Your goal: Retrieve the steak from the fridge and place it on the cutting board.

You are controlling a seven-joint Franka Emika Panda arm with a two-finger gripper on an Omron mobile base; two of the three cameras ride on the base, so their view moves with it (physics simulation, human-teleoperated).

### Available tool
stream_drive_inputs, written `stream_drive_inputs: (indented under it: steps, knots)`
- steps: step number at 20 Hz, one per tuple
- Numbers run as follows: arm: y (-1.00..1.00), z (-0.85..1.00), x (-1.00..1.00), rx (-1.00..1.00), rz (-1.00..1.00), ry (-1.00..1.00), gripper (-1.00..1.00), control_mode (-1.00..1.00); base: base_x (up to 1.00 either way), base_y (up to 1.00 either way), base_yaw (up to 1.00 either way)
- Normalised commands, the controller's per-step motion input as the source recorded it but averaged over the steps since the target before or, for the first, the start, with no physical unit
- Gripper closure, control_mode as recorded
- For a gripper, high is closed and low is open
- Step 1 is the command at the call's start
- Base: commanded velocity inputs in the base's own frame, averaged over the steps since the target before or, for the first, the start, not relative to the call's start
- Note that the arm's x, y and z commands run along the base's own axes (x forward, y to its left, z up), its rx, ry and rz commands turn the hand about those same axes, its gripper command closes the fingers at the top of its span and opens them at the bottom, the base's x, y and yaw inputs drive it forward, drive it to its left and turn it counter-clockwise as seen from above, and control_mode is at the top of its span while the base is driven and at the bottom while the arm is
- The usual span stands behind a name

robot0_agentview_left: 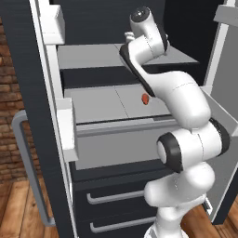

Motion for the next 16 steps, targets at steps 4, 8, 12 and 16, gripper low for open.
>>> stream_drive_inputs:
  steps: [4, 8, 12, 16]
  knots:
    - [0.0, 0.0, 0.68, 0.0, 0.0, 0.06, -1.0, -1.0, 0.0, 0.0, 0.0]
    - [0.0, -0.04, 0.63, 0.0, 0.0, 0.09, -1.0, -1.0, 0.0, 0.0, 0.0]
    - [0.0, -0.13, 0.56, 0.0, 0.0, 0.11, -1.0, -1.0, 0.0, 0.0, 0.0]
    - [0.0, -0.15, 0.57, 0.0, 0.0, 0.12, -1.0, -1.0, 0.0, 0.0, 0.0]
